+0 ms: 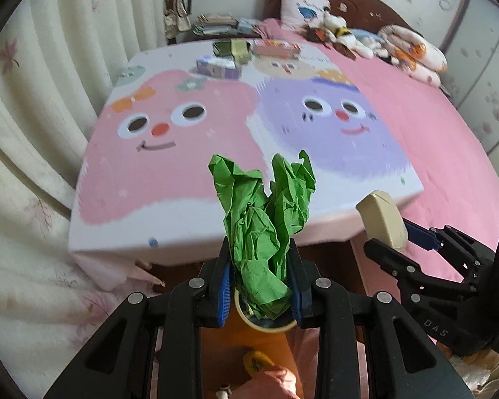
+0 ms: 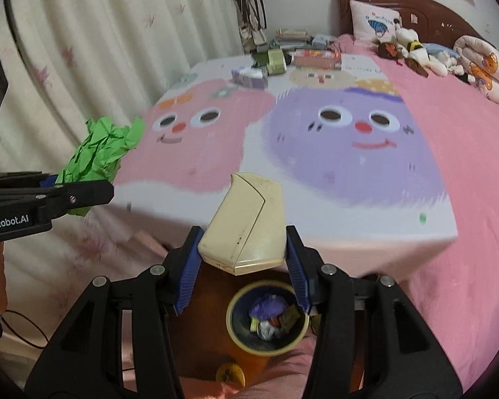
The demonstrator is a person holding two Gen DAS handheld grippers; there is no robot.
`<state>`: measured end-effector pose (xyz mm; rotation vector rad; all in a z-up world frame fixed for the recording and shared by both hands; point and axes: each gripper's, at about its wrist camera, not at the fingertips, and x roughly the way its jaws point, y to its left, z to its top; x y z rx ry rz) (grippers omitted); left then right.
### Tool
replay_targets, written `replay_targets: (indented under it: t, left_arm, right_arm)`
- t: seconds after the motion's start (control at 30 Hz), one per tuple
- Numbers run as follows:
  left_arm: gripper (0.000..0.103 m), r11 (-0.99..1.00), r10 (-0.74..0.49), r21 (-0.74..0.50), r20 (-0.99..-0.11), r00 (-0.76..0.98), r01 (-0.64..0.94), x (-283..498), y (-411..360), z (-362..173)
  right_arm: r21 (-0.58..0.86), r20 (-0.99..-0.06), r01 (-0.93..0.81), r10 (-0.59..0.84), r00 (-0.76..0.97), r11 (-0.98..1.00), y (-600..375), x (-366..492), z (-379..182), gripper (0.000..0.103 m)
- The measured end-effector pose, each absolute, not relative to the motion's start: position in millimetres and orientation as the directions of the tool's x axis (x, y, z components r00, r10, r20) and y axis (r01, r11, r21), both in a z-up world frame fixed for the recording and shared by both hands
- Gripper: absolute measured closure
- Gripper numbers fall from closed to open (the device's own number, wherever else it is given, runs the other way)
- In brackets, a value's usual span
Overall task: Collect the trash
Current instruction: 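Carry the beige piece and green paper down over the bin with both tools, then open both tools to drop the beige piece and green paper into the bin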
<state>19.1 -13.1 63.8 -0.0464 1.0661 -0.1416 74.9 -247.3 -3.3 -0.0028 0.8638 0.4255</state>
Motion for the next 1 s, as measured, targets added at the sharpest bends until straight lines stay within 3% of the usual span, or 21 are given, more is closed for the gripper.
replay_targets:
  t: [0.37, 0.83, 1.0]
  left_arm:
    - [0.075, 0.976, -0.185, -0.148, -0.951, 0.247, 0.160, -31, -45, -63]
    - [0.074, 0.982, -0.175, -0.174, -0.985, 0.003, 0.080, -10, -65, -289]
    - [0.064, 0.982, -0.150, -0.152, -0.988, -0.027, 0.111, 17, -82, -344]
  right_arm:
    - [0.182, -0.866, -0.307, 0.300, 0.401, 0.934, -258, 27, -99, 0.058]
    - [0.203, -0.960, -0.211, 0.237, 0.149, 0.956, -285, 35, -313, 0.058]
    - [0.193, -0.968, -0.246, 0.226, 0.111, 0.950, -278, 49, -363, 0.058]
